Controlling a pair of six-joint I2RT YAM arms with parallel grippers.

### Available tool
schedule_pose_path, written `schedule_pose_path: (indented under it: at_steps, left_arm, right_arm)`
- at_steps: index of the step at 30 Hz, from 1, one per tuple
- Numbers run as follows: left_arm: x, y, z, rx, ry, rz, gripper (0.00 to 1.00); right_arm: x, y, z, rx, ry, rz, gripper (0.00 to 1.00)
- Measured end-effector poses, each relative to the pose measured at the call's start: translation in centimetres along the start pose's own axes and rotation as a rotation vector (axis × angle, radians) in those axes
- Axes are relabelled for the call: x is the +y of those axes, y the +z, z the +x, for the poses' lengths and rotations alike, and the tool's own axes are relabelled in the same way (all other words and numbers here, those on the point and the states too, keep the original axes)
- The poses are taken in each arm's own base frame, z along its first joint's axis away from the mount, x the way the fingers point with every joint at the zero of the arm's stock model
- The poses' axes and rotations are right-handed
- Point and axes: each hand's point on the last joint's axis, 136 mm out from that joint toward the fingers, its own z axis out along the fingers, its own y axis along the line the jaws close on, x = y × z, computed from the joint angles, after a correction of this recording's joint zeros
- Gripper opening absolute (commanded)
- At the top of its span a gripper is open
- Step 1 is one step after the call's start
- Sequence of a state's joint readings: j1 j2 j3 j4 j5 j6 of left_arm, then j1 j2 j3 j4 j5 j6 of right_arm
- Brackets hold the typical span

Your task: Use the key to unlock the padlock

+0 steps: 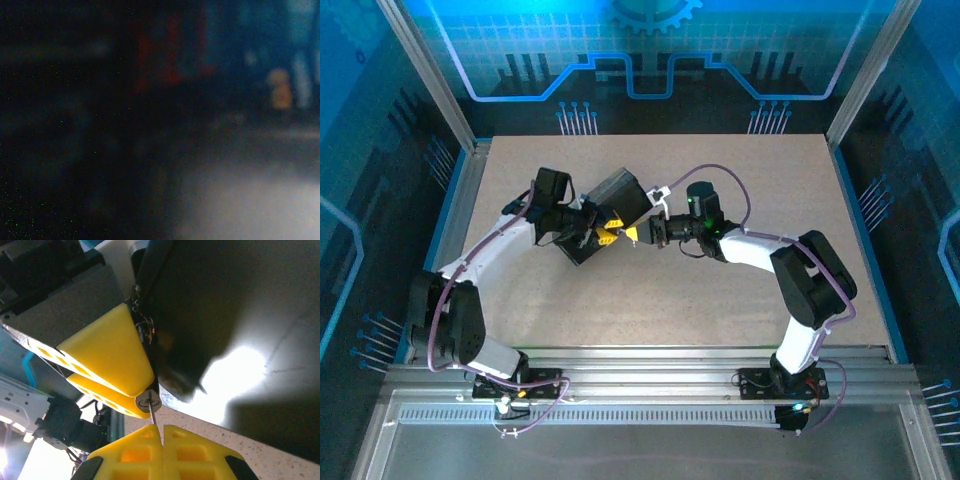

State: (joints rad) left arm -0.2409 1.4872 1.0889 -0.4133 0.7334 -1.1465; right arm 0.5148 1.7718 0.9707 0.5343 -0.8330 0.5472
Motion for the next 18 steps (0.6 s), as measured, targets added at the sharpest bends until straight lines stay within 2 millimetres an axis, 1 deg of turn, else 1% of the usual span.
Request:
schedule_pose_path:
  at_steps: [6, 13, 18]
  left_arm:
    - [0.2, -0.1, -0.5, -0.024, -0.007, -0.006, 0.00]
    - [0.4, -0.5, -1.0, -0.037, -0.011, -0.006, 0.00]
    - [0.8, -0.9, -1.3, -0.044, 0.001, -0.014, 0.00]
  right_arm:
    - [-0.1, 0.6, 0.1, -0.006, 0.069, 0.001, 0.00]
    - [-0.2, 1.3, -0.1, -0.016, 0.092, -0.025, 0.00]
    - [-0.3, 1.8, -0.2, -0.025, 0.185, -0.074, 0.00]
